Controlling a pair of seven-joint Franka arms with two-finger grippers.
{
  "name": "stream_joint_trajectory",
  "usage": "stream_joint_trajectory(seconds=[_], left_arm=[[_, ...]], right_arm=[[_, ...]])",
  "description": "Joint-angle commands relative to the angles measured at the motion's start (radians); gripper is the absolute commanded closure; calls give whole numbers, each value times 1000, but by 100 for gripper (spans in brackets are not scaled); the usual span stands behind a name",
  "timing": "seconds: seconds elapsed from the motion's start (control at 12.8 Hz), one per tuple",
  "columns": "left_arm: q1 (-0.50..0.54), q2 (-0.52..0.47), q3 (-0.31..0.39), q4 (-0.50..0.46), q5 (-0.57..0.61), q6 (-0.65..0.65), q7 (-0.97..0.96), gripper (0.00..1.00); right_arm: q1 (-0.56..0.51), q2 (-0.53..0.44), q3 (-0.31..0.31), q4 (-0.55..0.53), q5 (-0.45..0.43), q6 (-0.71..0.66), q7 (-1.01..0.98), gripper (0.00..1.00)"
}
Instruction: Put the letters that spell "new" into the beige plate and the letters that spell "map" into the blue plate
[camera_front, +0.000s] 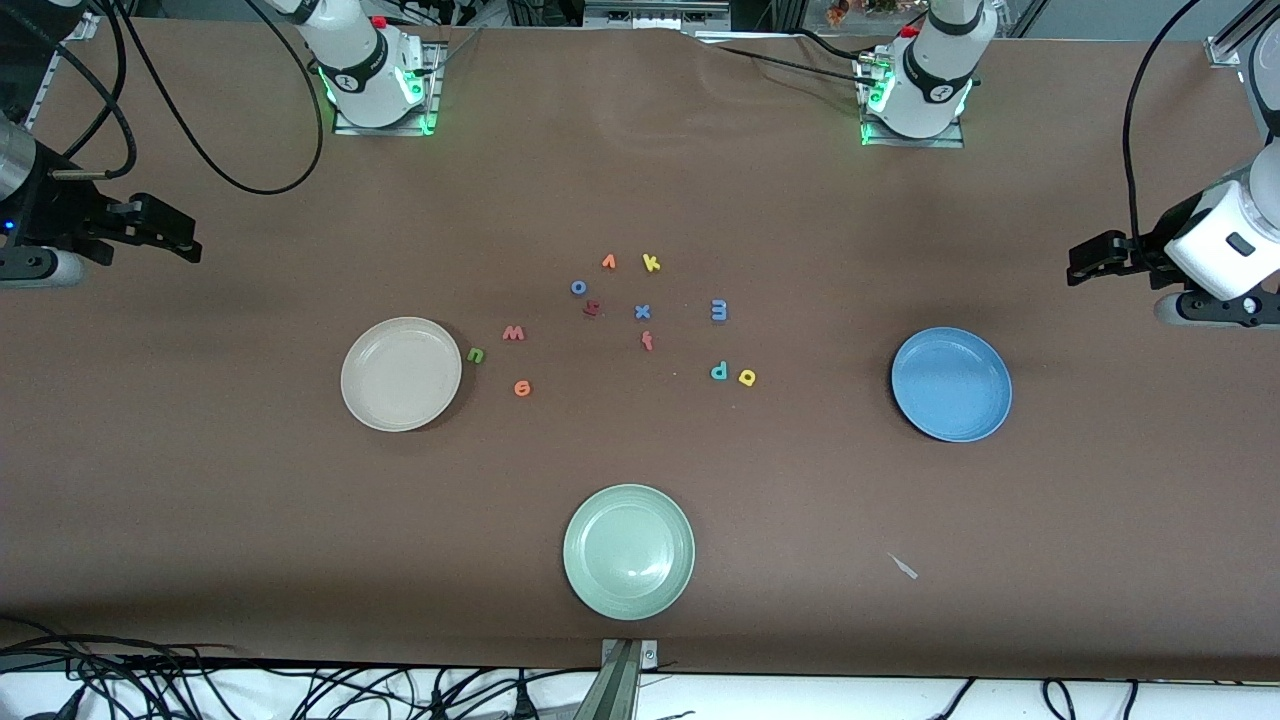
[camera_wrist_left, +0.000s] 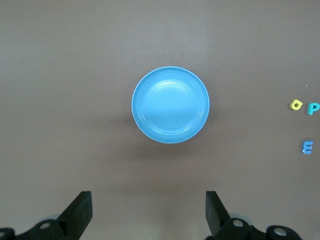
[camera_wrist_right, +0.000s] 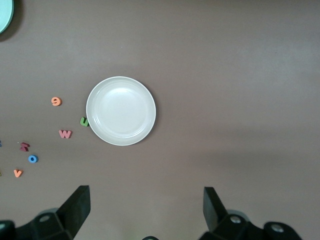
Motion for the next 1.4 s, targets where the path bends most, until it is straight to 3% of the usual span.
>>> stream_joint_trajectory(seconds=[0.0,1.32], left_arm=[[-7,-7,9,1,-25,-13,15,0],[-7,-5,9,1,-25,-13,15,0]], right_arm=[[-2,0,0,12,17,-26,-8,0],[-8,-2,-21,9,19,-60,-16,0]])
